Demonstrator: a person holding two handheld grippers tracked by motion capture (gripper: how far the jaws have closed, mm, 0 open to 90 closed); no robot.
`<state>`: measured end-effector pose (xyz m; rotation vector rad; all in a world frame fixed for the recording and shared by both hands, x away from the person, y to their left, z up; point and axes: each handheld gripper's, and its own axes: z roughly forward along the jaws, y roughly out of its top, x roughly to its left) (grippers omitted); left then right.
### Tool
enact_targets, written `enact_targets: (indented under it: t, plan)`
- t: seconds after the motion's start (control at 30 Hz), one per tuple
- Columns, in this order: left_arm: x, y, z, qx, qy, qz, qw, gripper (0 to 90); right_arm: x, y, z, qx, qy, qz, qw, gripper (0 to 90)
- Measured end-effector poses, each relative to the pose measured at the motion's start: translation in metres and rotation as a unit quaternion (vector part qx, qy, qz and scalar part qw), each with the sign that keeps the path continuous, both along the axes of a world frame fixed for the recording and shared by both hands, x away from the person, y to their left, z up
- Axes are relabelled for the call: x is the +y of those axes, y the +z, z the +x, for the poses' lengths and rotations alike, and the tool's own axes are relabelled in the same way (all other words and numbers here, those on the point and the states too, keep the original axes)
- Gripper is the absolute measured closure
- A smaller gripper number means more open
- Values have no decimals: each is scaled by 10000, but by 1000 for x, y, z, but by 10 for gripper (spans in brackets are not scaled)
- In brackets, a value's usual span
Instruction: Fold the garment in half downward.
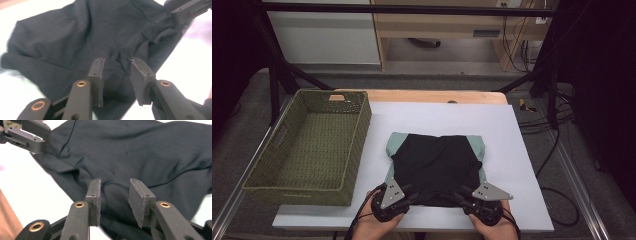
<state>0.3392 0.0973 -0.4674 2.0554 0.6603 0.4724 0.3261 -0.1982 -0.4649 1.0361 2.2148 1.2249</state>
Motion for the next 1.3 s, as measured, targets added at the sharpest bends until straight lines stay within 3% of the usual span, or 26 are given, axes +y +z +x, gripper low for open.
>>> enact_targets:
  t: [0.07,0.17,0.33,0.43,0.6,0.7,0.9,1.03,1.1,1.2,1.3]
  plan:
    - [-1,-2,0,18,-4,44,10000,590,2,-3,-1,39,45,-31,10000,608]
    - [-4,-12,4,227,-55,179,9996,562,7,-5,0,83,107,-21,9999,570]
    - [-7,-16,7,242,9,288,9993,564,17,-13,1,198,227,-216,9993,537]
    - [-9,-18,9,322,53,367,9988,620,19,-16,4,202,189,-350,9990,629]
    - [-9,-17,9,299,97,522,9981,786,17,-16,6,282,233,-376,9986,871]
    - [-8,-16,9,301,89,526,9981,852,17,-16,4,347,356,-407,9979,896]
    - [-3,-11,3,338,-45,566,9978,861,16,-13,-3,420,527,-447,9967,897]
    - [-2,-11,3,321,-40,545,9980,792,13,-12,-2,384,494,-352,9974,845]
    - [1,-7,3,260,46,468,9986,738,8,-6,-3,180,379,-233,9988,702]
    - [5,-3,4,163,166,378,9990,649,2,-1,-2,52,237,-149,9996,643]
    - [13,4,6,-10,443,270,9987,578,-14,5,1,-141,-170,-36,9997,562]
